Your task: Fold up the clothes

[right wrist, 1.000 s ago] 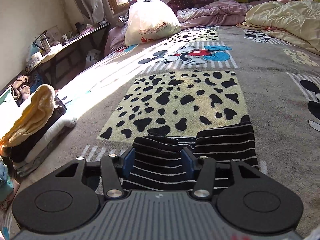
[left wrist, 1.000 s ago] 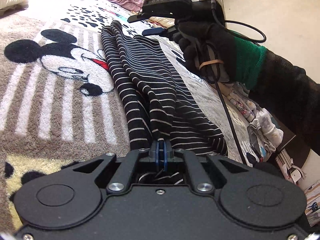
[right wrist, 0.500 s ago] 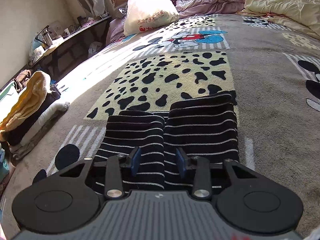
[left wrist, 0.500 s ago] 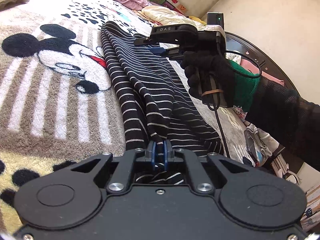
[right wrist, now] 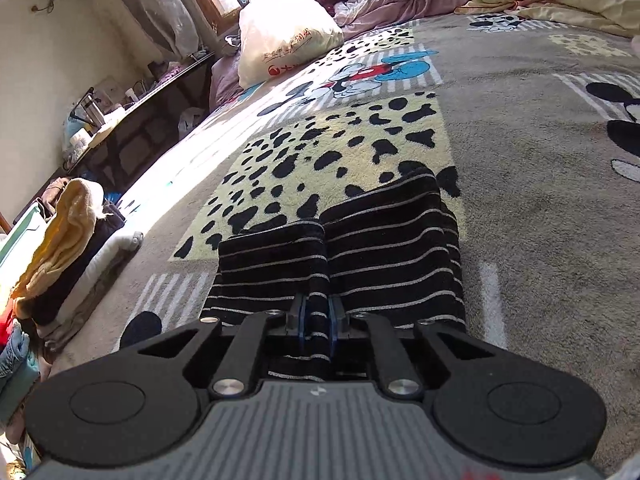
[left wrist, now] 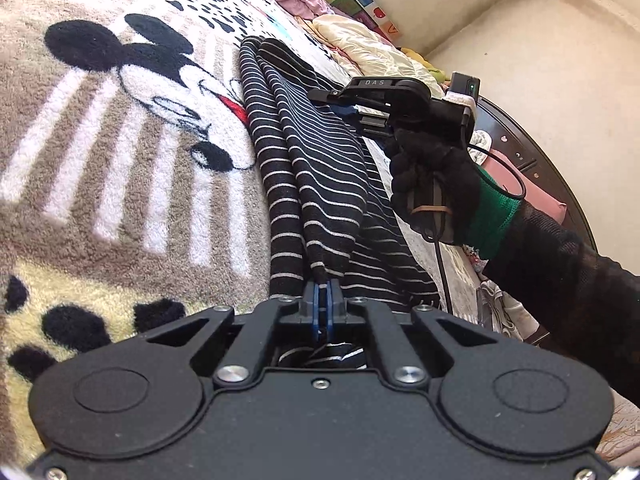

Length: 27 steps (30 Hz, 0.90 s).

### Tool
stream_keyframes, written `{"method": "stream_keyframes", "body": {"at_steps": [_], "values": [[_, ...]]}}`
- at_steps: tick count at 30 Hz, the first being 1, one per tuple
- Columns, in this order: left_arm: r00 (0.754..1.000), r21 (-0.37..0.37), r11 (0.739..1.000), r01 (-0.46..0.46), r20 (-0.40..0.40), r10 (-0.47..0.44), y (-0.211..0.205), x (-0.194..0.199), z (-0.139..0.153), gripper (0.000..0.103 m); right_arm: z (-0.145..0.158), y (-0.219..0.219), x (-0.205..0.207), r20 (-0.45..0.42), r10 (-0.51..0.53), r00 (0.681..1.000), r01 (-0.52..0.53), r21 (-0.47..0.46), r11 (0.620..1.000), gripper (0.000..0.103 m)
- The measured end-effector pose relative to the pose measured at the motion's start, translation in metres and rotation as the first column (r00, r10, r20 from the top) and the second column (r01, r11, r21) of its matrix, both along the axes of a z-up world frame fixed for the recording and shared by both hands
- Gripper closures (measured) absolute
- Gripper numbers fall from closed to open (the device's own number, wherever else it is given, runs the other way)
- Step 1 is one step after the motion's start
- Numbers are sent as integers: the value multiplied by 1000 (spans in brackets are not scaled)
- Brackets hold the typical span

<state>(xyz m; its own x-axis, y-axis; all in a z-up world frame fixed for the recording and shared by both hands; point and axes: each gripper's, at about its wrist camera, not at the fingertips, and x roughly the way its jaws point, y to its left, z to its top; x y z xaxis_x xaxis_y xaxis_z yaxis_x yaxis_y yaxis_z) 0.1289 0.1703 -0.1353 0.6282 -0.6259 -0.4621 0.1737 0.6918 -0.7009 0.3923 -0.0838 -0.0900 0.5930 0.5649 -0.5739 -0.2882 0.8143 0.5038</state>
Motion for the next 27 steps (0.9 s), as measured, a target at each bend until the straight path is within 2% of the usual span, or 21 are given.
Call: {"method": "stream_keyframes", "body": {"at_steps": [2, 3, 5, 7, 11, 12, 15, 19, 20, 21, 22, 25, 27], "values": [[1000, -6, 1000, -4, 12, 4, -1, -1, 3, 99, 6, 4, 1, 32, 0, 999, 1, -26, 1000, 68], [1000, -11, 1000, -1, 17, 1, -1, -1, 4, 92, 10, 9, 1, 59, 11, 998, -8, -59, 998, 68], [1000, -16, 1000, 4, 17, -3, -2, 0, 4, 90, 19, 23, 1, 127, 69, 989, -50, -149, 987, 68], [1000, -22, 1000, 8, 8, -8, -2, 2, 3, 90, 24, 37, 3, 162, 142, 976, -104, -227, 968, 68], [1000, -32, 999, 11, -6, -11, -4, 5, 0, 90, 31, 64, 14, 192, 284, 940, -208, -340, 917, 61], [1000, -34, 999, 12, -8, -13, -3, 5, 0, 90, 33, 71, 17, 194, 319, 928, -234, -362, 902, 55], [1000, -46, 999, 14, -16, -15, -2, 7, -2, 90, 34, 90, 22, 168, 417, 893, -320, -416, 852, 49], [1000, -51, 998, 20, -20, -21, -1, 8, -2, 90, 26, 107, 27, 104, 504, 857, -399, -485, 778, 49], [1000, -51, 998, 22, -20, -23, -2, 9, -2, 90, 24, 109, 28, 90, 517, 851, -413, -492, 766, 58], [999, -50, 998, 24, -21, -25, -2, 9, -2, 90, 23, 108, 30, 84, 515, 853, -418, -480, 771, 82], [999, -50, 998, 25, -21, -26, -2, 10, -3, 90, 24, 107, 29, 89, 516, 852, -421, -470, 776, 90], [999, -49, 998, 26, -24, -27, -2, 10, -2, 90, 32, 102, 23, 149, 515, 844, -403, -457, 793, 95], [999, -49, 999, 25, -24, -26, -2, 10, -2, 90, 43, 94, 21, 203, 481, 853, -375, -401, 836, 95]]}}
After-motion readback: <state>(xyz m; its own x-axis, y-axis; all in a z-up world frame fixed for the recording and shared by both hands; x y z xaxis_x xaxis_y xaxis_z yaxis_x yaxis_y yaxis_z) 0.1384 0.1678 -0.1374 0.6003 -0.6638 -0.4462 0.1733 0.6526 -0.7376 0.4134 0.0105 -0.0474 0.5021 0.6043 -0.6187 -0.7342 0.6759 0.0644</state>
